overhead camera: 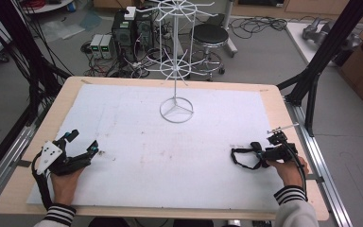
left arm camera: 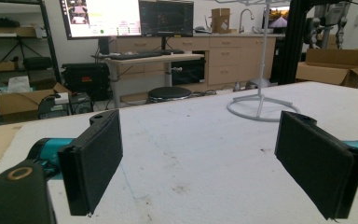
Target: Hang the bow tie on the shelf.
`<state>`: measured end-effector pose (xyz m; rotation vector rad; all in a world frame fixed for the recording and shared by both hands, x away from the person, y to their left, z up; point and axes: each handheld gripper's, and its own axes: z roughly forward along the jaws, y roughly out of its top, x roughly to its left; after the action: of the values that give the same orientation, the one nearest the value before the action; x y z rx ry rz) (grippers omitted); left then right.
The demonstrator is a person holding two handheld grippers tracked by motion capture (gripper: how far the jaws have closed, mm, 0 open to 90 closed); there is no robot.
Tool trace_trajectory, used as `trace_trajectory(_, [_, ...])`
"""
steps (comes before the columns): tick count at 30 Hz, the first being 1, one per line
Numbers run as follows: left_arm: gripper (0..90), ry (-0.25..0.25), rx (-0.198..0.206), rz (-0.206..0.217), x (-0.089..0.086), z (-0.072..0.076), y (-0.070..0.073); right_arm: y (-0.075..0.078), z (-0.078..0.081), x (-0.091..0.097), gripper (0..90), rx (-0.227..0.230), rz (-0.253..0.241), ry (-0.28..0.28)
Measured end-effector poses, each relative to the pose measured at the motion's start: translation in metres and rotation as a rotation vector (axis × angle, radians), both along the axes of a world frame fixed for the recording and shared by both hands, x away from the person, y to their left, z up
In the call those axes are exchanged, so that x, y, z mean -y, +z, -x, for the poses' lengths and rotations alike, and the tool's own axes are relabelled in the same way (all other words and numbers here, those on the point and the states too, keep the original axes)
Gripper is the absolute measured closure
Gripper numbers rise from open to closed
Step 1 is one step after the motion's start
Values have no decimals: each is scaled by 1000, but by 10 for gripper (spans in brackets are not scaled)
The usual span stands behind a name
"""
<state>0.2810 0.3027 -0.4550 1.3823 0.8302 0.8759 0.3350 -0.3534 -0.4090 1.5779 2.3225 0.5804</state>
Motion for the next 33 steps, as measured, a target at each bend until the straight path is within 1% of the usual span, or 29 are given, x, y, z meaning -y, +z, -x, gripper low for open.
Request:
trace_trajectory(5, [154,0,0,0,0,0,0,-2,-2,-1,624,-9,-2,2])
trace_trajectory(6, [154,0,0,0,0,0,0,-3,-2,-2,643,-19,-9,-1])
trace_trajectory(8, [155,0,0,0,0,0,0,-4,-2,-2,650,-20,-5,0])
trace_trajectory(9, [155,0,0,0,0,0,0,-5,-2,-2,671,-21,-1,4])
trace_trajectory(11, [154,0,0,0,0,0,0,-6,-3,-3,723,-32,-14,-9])
trace_trajectory(14, [154,0,0,0,0,0,0,-6,-3,-4,738,-37,-20,-23])
trace_trajectory(20, [154,0,0,-1,0,0,0,-6,-1,-4,749,-29,-23,-23])
trace_trajectory(23, [155,-1,0,0,0,0,0,-6,-1,-4,750,-7,-20,-17])
trace_trajectory(24, [154,-1,0,0,0,0,0,-6,-1,-4,750,-7,-20,-17])
trace_trajectory(25, [154,0,1,1,0,0,0,-7,0,-4,750,10,-34,-18])
trace_trajectory(26, [155,0,1,1,0,0,0,-7,0,-4,750,10,-34,-18])
trace_trajectory(27, [155,0,0,0,0,0,0,-7,2,-4,750,28,-42,-12])
trace_trajectory(28, [155,-1,1,0,0,0,0,-7,2,-4,750,33,-47,-10])
trace_trajectory(29, [155,0,1,0,0,0,0,-6,3,-5,750,68,-53,16])
trace_trajectory(30, [155,-1,1,0,0,0,0,-5,4,-5,750,93,-58,27])
trace_trajectory(31, [155,-1,1,0,0,0,0,-5,4,-5,750,93,-58,27])
trace_trajectory(33, [155,0,1,-1,0,0,0,-2,5,-6,750,133,-89,31])
